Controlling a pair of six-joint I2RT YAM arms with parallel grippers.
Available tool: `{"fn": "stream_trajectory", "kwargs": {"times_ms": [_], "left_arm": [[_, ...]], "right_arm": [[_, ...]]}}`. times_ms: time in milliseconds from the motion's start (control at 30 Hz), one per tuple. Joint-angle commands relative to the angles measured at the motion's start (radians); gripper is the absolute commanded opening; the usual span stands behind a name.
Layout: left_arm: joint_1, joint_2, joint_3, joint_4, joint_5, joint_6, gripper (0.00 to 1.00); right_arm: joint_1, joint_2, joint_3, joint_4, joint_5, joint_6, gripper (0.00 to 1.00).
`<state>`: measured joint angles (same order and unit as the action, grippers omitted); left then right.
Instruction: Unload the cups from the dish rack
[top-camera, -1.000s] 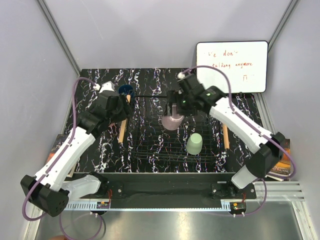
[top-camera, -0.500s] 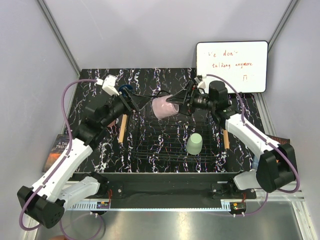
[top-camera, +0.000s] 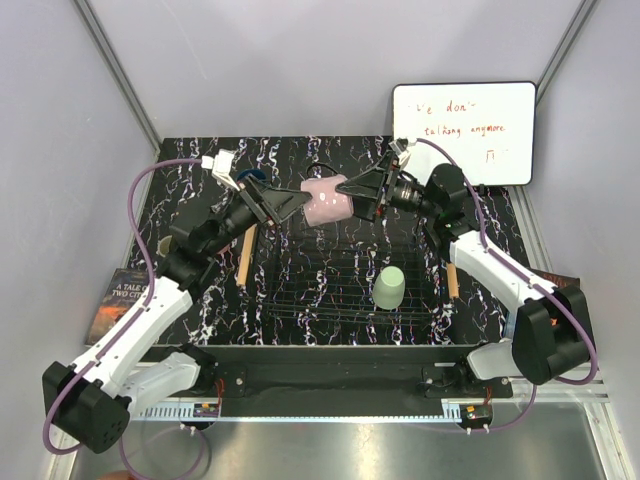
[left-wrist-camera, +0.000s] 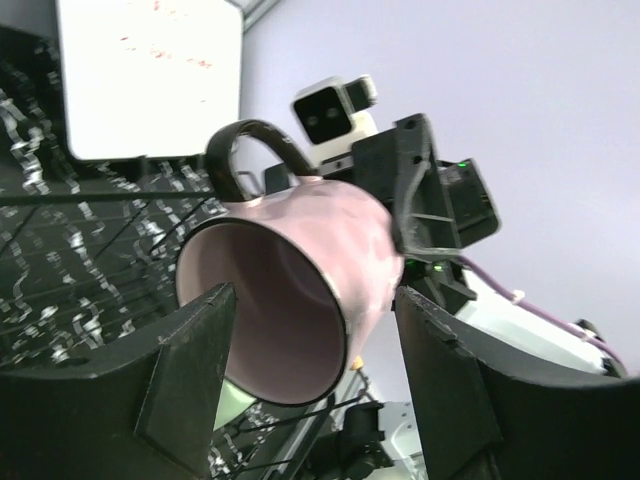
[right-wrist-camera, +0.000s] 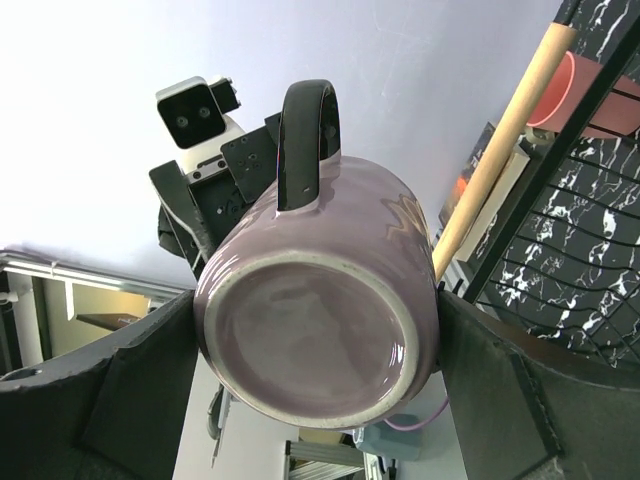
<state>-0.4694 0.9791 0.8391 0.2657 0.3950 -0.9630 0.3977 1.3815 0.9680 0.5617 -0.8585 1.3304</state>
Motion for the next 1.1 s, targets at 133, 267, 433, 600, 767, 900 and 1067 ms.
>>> {"fn": "stream_trajectory", "kwargs": {"times_ms": [133, 267, 433, 600, 767, 900, 1067], "left_arm": [[-0.035, 0.015, -0.044, 0.263, 0.08, -0.1, 0.67], [-0.075, 0.053, -0.031, 0.335, 0.119, -0.117, 0.66], [-0.124, 0.118, 0.006, 0.374, 0.142, -0.12, 0.63], [-0.178, 0.18, 0.035, 0.386, 0.148, -0.117, 0.47], [-0.19, 0.204, 0.048, 0.385, 0.143, -0.111, 0.16], [-0.19, 0.202, 0.067, 0.328, 0.125, -0.086, 0.0], [-0.19, 0.179, 0.124, 0.072, 0.019, 0.04, 0.0]], "right_arm": [[-0.007, 0.014, -0.002, 0.205, -0.033, 0.082, 0.0], [-0.007, 0.028, -0.006, 0.234, -0.037, 0.101, 0.0], [-0.007, 0.04, -0.014, 0.263, -0.05, 0.124, 0.0], [-0.007, 0.047, -0.012, 0.274, -0.066, 0.128, 0.0], [-0.008, 0.041, -0.002, 0.25, -0.086, 0.115, 0.0], [-0.007, 0.027, 0.001, 0.215, -0.1, 0.086, 0.0], [-0.007, -0.005, 0.014, 0.063, -0.087, 0.0, 0.15]]}}
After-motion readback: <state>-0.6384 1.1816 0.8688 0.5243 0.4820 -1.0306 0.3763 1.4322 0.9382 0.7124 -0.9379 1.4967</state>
